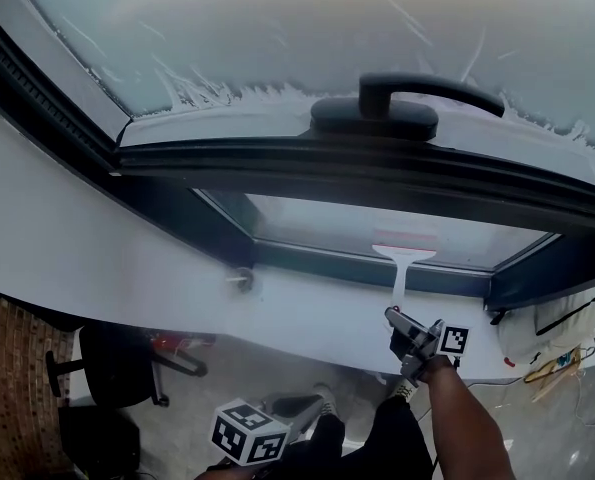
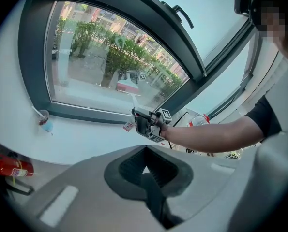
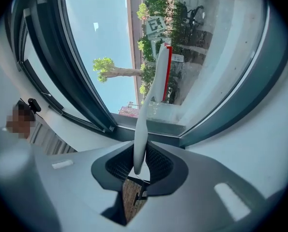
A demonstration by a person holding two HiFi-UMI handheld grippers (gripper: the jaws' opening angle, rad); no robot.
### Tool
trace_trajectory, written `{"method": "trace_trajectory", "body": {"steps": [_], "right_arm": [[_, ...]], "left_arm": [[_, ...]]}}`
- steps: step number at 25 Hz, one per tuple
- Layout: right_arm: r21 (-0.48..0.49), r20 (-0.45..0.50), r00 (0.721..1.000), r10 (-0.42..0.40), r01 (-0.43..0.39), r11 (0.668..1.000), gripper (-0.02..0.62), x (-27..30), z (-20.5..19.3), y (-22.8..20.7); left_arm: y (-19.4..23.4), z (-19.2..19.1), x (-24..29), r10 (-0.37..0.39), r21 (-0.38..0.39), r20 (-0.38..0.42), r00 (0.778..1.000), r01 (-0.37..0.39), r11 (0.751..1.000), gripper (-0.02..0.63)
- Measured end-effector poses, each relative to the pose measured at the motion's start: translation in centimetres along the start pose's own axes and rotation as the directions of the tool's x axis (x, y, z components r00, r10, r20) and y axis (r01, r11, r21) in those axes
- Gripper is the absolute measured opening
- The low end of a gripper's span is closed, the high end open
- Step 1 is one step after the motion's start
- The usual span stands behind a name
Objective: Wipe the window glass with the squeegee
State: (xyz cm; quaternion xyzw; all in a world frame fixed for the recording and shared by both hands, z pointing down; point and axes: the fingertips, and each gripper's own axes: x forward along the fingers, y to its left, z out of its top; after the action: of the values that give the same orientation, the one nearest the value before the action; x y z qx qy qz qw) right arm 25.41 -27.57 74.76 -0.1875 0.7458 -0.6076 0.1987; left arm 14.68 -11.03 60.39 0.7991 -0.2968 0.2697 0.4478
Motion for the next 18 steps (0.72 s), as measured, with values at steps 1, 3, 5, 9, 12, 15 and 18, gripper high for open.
{"method": "trace_trajectory", "body": {"steps": [1,3,5,9,12,15,18], "right_arm": [[0.004,0.001,1.0,0.0,0.0,1.0,0.087,0.1,-0.1,-0.4],[0.012,0.0,1.0,-0.003,0.003,1.0,0.087,0.2,-0.2,-1.3],[0.019,0.001,1.0,-0.008,0.008,1.0,0.087,0.3,-0.2,-2.1],[0.03,0.011,1.0,-0.007,0.007,1.0,0.087,0.3,-0.2,-3.5],[0.042,0.01,1.0,-0.016,0.016,0.999,0.087,0.4,-0.5,-4.9],[0.057,0.009,0.999,-0.031,0.03,0.998,0.087,0.4,-0.7,-6.4],[0.071,0.012,0.999,-0.045,0.044,0.996,0.087,0.5,-0.9,-7.8]], "left_arm": [[0.1,-0.1,0.2,0.0,-0.001,-0.003,1.0,0.0,1.0,0.0],[0.2,-0.2,0.6,-0.003,-0.003,-0.009,1.0,0.003,1.0,0.0],[0.3,-0.2,0.9,-0.004,-0.004,-0.015,1.0,0.004,1.0,0.0],[0.8,-0.6,1.4,-0.002,-0.011,-0.026,1.0,0.001,1.0,0.0],[1.1,-1.0,1.6,0.002,-0.02,-0.034,0.999,-0.003,1.0,0.0],[1.5,-1.4,1.8,0.005,-0.028,-0.042,0.999,-0.006,1.0,0.0],[1.8,-2.1,2.3,0.005,-0.04,-0.054,0.999,-0.007,0.999,0.0]]}}
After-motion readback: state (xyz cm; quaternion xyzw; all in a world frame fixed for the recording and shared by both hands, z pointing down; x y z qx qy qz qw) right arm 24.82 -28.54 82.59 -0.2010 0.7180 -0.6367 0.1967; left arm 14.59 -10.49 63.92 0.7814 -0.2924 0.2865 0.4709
